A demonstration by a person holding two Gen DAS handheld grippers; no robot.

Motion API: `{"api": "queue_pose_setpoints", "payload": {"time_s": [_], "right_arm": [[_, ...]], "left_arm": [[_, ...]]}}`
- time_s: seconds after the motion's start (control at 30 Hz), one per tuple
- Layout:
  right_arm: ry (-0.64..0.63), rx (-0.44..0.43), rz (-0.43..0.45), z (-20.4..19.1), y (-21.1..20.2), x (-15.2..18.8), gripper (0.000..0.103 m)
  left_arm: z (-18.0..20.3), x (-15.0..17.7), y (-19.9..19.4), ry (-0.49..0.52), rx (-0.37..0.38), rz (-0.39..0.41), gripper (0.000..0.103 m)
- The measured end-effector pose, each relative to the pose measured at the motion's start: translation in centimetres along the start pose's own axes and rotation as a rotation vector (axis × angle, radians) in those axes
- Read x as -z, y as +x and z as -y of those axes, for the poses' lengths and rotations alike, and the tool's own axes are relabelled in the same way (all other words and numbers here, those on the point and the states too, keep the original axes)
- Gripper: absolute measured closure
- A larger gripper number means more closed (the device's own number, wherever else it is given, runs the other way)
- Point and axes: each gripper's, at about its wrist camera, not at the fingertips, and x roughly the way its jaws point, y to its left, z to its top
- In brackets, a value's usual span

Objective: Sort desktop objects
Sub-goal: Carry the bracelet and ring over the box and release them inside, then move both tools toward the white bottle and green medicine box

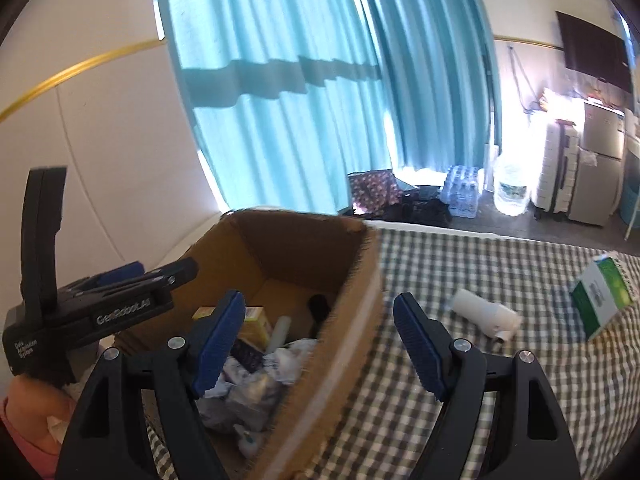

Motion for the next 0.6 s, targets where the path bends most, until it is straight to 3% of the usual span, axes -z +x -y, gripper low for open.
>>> {"api": "queue_pose_setpoints", "payload": {"time_s": [0.27, 0.4, 0.47, 0.6], "right_arm": [[0.008, 0.146, 0.055, 5.6, -8.9, -1.0, 0.025], [-0.028, 0.222, 0.08, 7.7, -13.6, -0.7, 0.017], [-0.041, 0.263, 0.098, 8.8, -15.5, -0.5, 0.011], [-0.026, 0.31, 0.11, 12.0, -18.2, 0.6, 0.009]], "left_arm": [[9.5, 1.2, -4.2, 0.097, 0.118, -0.015, 0.0], [14.8, 2.6, -5.6, 0.189, 0.149, -0.035, 0.0], [16.8, 3.4, -5.7, 0.2, 0.165, -0.055, 0.0], [19.5, 4.7, -4.5, 0.167, 0.186, -0.114, 0.0]]}}
